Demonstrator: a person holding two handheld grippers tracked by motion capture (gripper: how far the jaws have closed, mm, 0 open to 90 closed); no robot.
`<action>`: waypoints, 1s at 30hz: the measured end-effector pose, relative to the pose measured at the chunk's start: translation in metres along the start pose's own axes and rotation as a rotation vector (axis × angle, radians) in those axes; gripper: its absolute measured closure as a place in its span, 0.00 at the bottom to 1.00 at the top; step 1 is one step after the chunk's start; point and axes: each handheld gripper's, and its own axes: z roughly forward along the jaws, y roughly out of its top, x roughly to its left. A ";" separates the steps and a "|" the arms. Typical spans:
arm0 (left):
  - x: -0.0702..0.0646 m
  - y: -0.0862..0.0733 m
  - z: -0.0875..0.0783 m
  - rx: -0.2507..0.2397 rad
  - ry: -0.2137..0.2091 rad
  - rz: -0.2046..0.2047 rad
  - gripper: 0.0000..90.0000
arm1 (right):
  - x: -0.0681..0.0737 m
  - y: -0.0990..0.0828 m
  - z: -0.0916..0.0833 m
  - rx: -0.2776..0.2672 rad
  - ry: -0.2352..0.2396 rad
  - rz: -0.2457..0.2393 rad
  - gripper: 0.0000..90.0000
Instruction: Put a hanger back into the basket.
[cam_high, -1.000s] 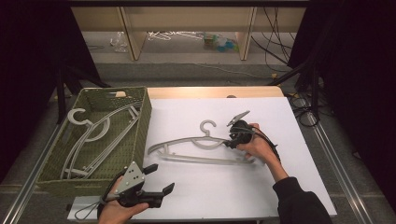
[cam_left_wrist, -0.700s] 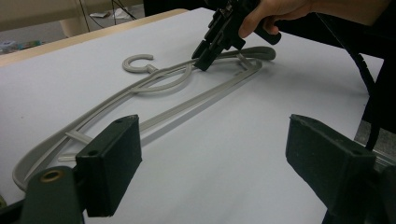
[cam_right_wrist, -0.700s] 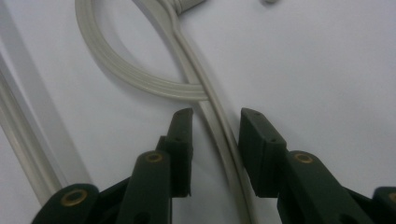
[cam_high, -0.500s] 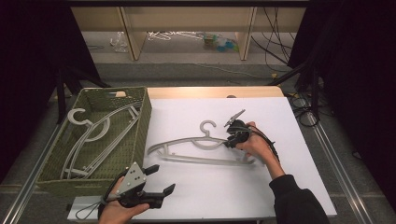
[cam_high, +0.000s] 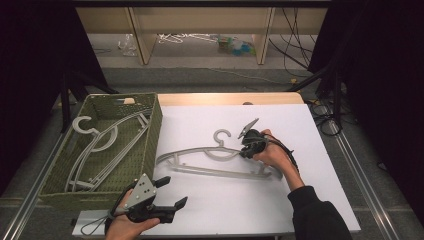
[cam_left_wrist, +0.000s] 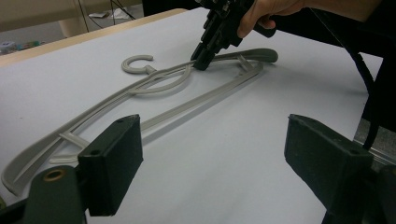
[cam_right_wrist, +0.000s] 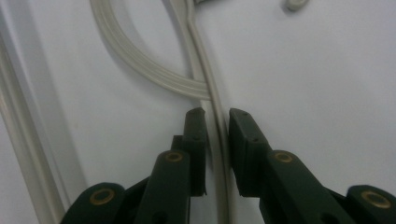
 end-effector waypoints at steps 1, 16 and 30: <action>0.000 0.000 0.000 -0.001 -0.001 0.001 0.21 | 0.000 0.000 0.000 -0.001 0.002 -0.007 0.88; 0.001 0.000 0.000 0.005 0.002 0.015 0.21 | 0.003 0.001 0.000 0.000 -0.001 -0.110 0.91; 0.003 0.000 0.000 0.001 0.009 0.012 0.22 | 0.012 -0.001 -0.035 -0.013 -0.080 -0.214 0.91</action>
